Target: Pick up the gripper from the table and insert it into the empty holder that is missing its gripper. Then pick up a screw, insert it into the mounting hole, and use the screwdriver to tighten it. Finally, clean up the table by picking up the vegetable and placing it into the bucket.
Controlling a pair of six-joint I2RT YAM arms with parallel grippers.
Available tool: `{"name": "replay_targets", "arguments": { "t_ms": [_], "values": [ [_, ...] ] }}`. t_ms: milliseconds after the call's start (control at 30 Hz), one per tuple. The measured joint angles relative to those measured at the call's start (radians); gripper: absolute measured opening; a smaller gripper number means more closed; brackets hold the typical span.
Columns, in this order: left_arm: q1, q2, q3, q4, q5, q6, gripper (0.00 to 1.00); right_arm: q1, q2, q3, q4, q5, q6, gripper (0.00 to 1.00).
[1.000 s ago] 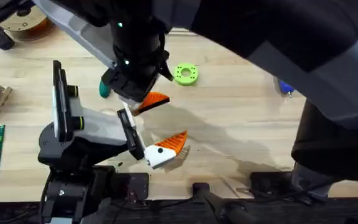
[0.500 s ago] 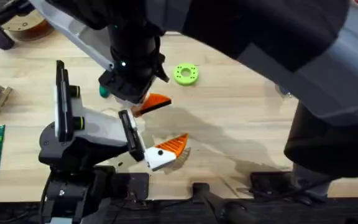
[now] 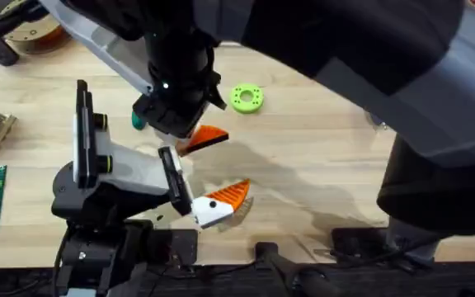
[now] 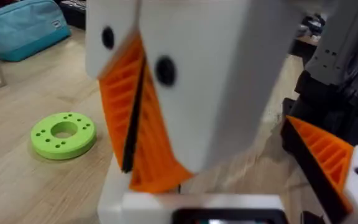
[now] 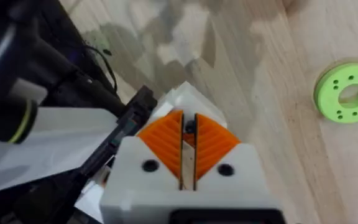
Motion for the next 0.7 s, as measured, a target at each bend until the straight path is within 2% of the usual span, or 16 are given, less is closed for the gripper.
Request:
{"name": "replay_targets", "arguments": {
  "t_ms": [100, 133, 167, 300, 567, 700],
  "values": [
    [0.000, 0.000, 0.000, 0.000, -0.002, 0.000, 0.985, 0.000, 0.000, 0.000, -0.009, -0.004, 0.001, 0.129],
    [0.000, 0.000, 0.000, 0.001, -0.007, 0.000, 0.986, -0.002, 0.000, 0.000, -0.015, 0.004, -0.003, 0.280],
    [0.000, 0.000, 0.000, 0.001, -0.008, -0.001, 0.986, -0.003, 0.000, 0.000, -0.016, 0.012, -0.003, 0.334],
    [0.000, 0.000, 0.000, 0.002, -0.009, 0.001, 0.985, -0.007, 0.000, 0.008, -0.019, 0.042, -0.003, 0.478],
    [0.000, 0.000, 0.000, 0.002, -0.012, 0.016, 0.986, -0.019, 0.000, 0.084, -0.025, 0.049, -0.003, 0.560],
    [0.000, 0.000, 0.000, 0.002, -0.012, 0.016, 0.986, -0.072, -0.002, 0.145, -0.027, 0.050, -0.001, 0.570]
  ]
}}
